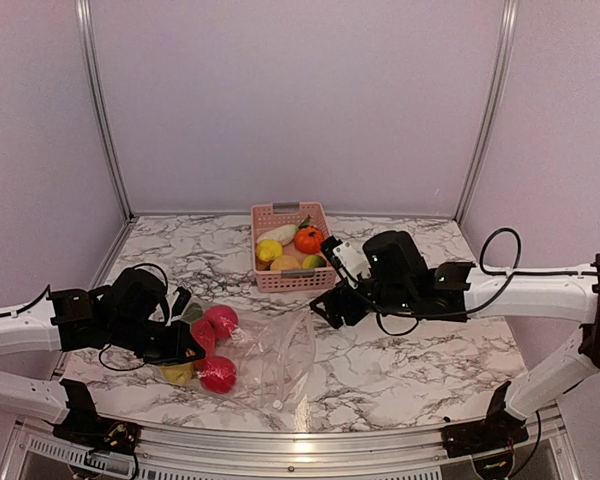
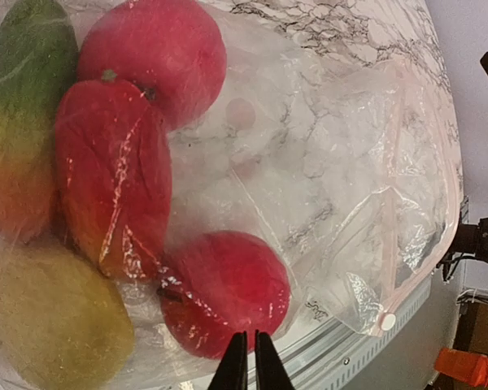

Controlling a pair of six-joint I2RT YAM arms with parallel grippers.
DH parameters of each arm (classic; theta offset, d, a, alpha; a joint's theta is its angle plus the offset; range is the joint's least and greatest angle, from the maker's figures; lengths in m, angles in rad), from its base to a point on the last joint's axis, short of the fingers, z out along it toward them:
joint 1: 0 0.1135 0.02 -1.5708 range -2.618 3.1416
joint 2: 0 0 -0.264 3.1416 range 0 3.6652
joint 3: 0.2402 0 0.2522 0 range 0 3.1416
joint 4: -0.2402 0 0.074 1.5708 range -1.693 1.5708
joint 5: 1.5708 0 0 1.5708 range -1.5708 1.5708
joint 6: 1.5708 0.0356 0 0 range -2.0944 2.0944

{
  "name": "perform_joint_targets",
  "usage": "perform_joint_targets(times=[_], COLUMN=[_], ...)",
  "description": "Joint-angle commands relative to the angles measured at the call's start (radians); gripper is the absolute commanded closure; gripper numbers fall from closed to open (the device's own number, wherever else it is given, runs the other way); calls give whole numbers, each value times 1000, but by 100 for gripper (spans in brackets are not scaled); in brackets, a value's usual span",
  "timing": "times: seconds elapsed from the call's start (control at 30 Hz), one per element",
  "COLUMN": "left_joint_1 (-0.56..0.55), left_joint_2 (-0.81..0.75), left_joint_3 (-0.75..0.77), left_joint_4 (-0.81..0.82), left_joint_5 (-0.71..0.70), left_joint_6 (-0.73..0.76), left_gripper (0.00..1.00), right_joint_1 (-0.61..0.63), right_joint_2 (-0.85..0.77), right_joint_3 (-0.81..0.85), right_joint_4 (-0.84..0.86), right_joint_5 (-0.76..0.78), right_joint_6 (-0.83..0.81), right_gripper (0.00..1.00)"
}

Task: Open the zip-top bag and remove the fake food
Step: Adjust the fake fruit in the zipper food storage bag.

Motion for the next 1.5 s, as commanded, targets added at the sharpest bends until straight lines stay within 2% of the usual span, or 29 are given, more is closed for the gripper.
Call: perform_joint_targets(times=[0.0, 0.23, 0.5, 1.2, 1.3, 1.47], left_joint_1=[-16, -19, -18, -27, -25, -25], left_joint_2=[5, 53, 78, 193, 201, 137], left_joint_3=[-33, -47, -76, -101, -92, -4], left_joint_4=[-39, 9, 70, 175, 158, 18], left_joint_5=[23, -7, -40, -40, -52, -94], left_joint_6=[-16, -20, -47, -48, -34, 23], left_gripper=[95, 95, 95, 95, 95, 95], right_joint_1=[44, 144, 182, 203, 213, 217], right_joint_2=[-46, -35, 49, 249, 272, 298], right_joint_3=[-60, -104, -140, -125, -114, -108], right_joint_4=[28, 75, 208, 344, 342, 342], right_joint_5=[-40, -31, -41, -166, -174, -183], right_joint_6=[-12, -37, -31, -30, -32, -35], right_gripper=[21, 21, 21, 23, 23, 23])
